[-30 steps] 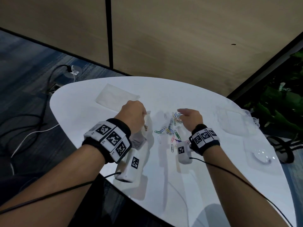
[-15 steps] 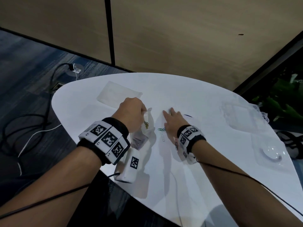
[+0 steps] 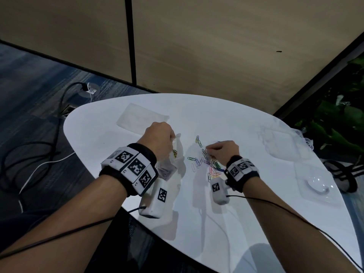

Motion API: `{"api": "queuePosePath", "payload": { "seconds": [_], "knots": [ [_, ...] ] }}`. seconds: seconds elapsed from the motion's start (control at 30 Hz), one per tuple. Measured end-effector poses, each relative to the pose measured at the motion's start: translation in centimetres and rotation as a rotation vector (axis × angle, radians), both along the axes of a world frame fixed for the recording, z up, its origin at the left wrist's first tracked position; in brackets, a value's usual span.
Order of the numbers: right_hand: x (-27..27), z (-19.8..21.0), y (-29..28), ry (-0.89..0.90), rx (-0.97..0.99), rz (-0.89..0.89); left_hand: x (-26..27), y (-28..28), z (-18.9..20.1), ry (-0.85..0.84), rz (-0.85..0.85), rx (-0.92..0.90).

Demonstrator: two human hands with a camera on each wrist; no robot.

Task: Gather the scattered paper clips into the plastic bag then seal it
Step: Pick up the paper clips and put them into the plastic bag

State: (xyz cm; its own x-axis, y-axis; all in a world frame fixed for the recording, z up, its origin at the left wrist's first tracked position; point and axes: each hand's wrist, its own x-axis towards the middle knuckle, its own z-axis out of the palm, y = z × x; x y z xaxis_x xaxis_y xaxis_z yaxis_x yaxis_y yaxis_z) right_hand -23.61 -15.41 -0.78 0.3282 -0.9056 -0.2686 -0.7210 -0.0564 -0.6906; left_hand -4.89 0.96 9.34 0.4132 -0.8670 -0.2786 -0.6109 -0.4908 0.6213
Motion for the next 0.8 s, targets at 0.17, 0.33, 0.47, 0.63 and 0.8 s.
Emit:
{"api": "queuePosePath", "payload": {
  "seconds": [0.17, 0.33, 0.47, 0.63, 0.8],
  "knots": [
    [1.8, 5.0, 2.9, -0.649, 0.556, -0.12, 0.0, -0.1, -0.1, -0.018, -0.013, 0.005],
    [5.1, 6.4, 6.3, -0.668, 0.693, 0.05, -0.1, -0.3, 0.0, 0.005, 0.004, 0.003],
    [7.1, 5.8, 8.0, -0.481, 0.474, 0.081, -0.4, -0.3, 0.4, -0.004, 0.027, 0.004],
    [7.5, 5.9, 8.3, -0.276, 0.244, 0.28, 0.0, -0.3, 0.2, 0.017, 0.046, -0.003],
    [6.2, 6.7, 4.0, -0.356, 0.122, 0.087, 0.3, 0.1, 0.4, -0.001, 0.034, -0.003]
  ]
}}
